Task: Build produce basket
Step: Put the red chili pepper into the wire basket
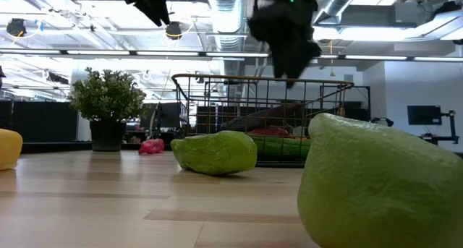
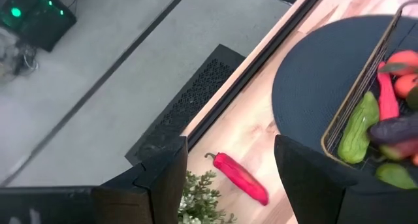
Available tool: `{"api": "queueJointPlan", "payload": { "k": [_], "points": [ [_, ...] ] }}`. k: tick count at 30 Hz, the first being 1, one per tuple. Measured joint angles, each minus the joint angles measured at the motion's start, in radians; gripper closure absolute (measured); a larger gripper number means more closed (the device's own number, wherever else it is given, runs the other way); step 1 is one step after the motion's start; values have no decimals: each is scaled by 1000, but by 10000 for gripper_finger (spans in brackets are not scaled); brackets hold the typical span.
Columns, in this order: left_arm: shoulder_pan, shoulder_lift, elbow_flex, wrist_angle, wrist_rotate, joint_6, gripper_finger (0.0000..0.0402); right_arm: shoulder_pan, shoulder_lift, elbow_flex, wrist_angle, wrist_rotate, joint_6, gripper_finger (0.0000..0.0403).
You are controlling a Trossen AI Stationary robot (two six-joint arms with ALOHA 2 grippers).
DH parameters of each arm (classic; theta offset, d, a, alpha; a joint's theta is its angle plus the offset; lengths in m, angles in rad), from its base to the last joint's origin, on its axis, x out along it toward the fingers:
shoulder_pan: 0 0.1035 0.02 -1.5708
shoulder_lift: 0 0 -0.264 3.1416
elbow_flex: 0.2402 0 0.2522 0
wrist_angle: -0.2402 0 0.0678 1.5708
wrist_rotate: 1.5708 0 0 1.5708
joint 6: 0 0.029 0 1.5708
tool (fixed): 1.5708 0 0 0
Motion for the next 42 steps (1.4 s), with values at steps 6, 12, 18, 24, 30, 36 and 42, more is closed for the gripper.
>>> {"api": "queueJointPlan", "payload": {
  "k": [6,12,18,24,30,36,42],
  "points": [
    [-14,33,0,1,-1,-121,184,-6,0,135,-2,1,-70,148],
    [-49,166,0,-20,1,-146,184,-34,0,239,-92,22,-96,148],
    [-57,302,0,-111,-88,-116,184,-53,-5,327,-310,73,-99,148],
    [-28,339,0,-199,-114,-137,184,-37,-46,374,-449,132,-171,148],
    [-24,339,0,-182,-114,-240,184,-41,-157,369,-449,255,-154,148],
    [-33,291,-191,-104,-103,-358,184,-45,-311,369,-449,351,-74,148],
    [-28,215,-460,97,-29,-486,184,-26,-422,369,-449,388,-34,148]
  ]
}}
